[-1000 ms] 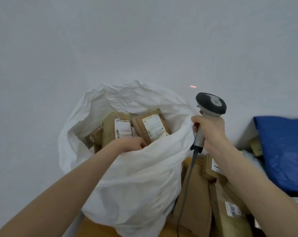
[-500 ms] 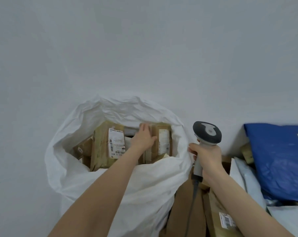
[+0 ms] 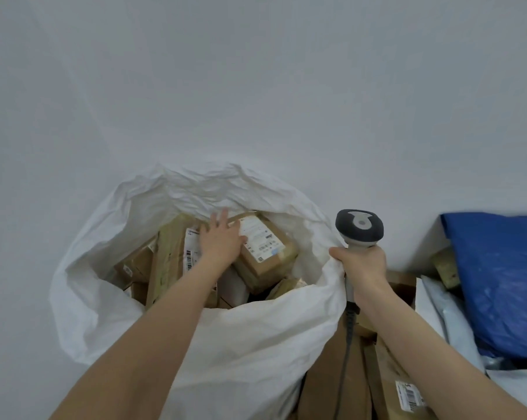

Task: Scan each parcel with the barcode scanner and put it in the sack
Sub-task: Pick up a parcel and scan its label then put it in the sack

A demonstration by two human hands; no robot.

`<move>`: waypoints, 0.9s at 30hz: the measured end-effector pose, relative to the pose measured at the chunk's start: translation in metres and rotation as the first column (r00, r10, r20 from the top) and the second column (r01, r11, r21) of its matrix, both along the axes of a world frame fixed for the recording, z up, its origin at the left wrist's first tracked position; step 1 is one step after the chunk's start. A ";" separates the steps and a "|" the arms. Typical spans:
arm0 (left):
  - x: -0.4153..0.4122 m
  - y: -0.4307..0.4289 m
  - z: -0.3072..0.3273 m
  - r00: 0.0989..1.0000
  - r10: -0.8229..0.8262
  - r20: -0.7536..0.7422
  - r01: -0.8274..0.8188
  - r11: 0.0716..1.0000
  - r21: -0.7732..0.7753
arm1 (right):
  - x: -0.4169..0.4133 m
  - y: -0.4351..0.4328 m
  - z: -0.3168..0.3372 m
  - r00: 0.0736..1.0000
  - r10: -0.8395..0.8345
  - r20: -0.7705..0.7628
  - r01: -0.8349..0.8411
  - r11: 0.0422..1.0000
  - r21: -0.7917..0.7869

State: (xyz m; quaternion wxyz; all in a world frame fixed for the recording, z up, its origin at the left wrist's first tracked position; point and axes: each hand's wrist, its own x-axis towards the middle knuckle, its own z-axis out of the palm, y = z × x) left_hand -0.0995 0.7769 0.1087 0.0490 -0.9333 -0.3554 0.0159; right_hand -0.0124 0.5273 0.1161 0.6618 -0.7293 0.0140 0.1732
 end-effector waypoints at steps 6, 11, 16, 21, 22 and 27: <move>-0.008 -0.006 -0.007 0.992 -0.071 -0.103 0.070 0.997 -0.020 | 0.003 0.005 -0.009 0.998 0.042 0.041 -0.041 0.999 -0.014; -0.052 -0.018 0.008 0.987 0.043 -0.157 -0.022 0.991 0.129 | -0.004 0.013 0.015 0.958 0.067 0.280 -0.071 0.997 0.007; -0.101 -0.020 -0.003 0.937 0.132 -0.323 -0.077 0.981 0.177 | -0.036 0.047 0.022 0.921 0.211 0.328 -0.220 0.975 -0.011; -0.125 -0.002 -0.009 0.975 0.140 -0.175 -0.112 0.981 0.159 | -0.048 0.058 0.013 0.906 0.281 0.317 -0.277 0.959 -0.059; -0.124 -0.001 -0.010 0.979 0.142 -0.145 -0.119 0.981 0.154 | -0.047 0.058 0.012 0.906 0.284 0.316 -0.278 0.958 -0.062; -0.123 -0.006 -0.012 0.980 -0.176 -0.096 0.184 0.980 0.077 | -0.040 0.053 0.005 0.931 0.241 0.275 -0.241 0.970 -0.036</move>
